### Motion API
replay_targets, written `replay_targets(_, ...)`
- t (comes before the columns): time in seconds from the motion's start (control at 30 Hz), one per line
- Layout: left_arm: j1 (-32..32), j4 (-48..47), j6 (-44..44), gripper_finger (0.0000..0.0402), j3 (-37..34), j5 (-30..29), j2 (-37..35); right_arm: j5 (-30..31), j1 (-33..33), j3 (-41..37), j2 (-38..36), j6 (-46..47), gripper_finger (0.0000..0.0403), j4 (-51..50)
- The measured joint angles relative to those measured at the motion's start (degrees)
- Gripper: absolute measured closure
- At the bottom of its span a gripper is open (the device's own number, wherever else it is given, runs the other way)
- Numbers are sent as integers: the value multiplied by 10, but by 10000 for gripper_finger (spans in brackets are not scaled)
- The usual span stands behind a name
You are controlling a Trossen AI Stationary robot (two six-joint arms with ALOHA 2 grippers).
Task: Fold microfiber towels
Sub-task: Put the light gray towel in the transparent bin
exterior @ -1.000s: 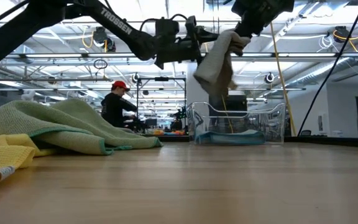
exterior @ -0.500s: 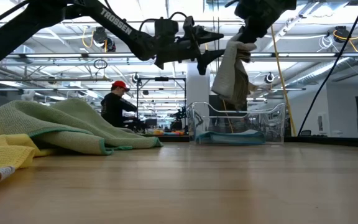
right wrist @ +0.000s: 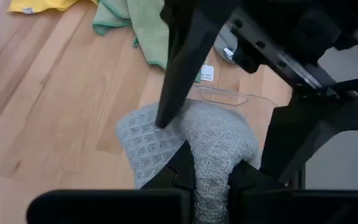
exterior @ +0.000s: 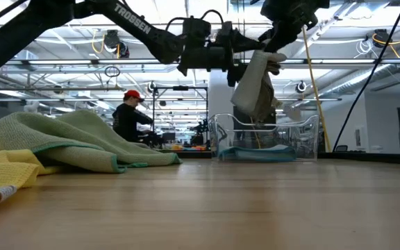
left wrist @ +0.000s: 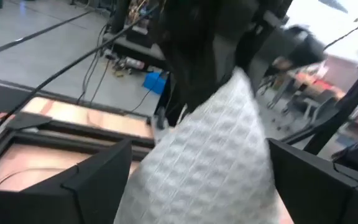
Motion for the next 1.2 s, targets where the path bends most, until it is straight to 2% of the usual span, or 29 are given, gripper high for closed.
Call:
replay_targets(0.13,0,-41,56,63,0,1,0,0,2,0,0,-4,385,0)
replay_targets(0.27,0,-86,113,119,0,19,0,0,4,0,0,-11,385,0)
replay_targets(0.43,12,-119,117,209,0,65,0,1,4,0,0,-11,385,0)
replay_targets(0.53,21,-155,118,255,1,71,-1,14,4,0,0,-10,385,0)
replay_targets(0.7,35,-198,116,301,2,77,-2,40,0,0,1,-10,385,1)
replay_targets(0.8,39,-205,112,305,2,91,-2,39,-8,0,1,-7,385,1)
replay_targets(0.9,38,-209,100,292,2,99,-2,37,-14,0,1,3,385,-1)
replay_targets(1.07,30,-220,90,241,-1,90,-1,38,-18,0,0,4,385,-2)
replay_targets(1.2,18,-234,129,207,-1,59,-1,38,-18,0,0,4,385,-1)
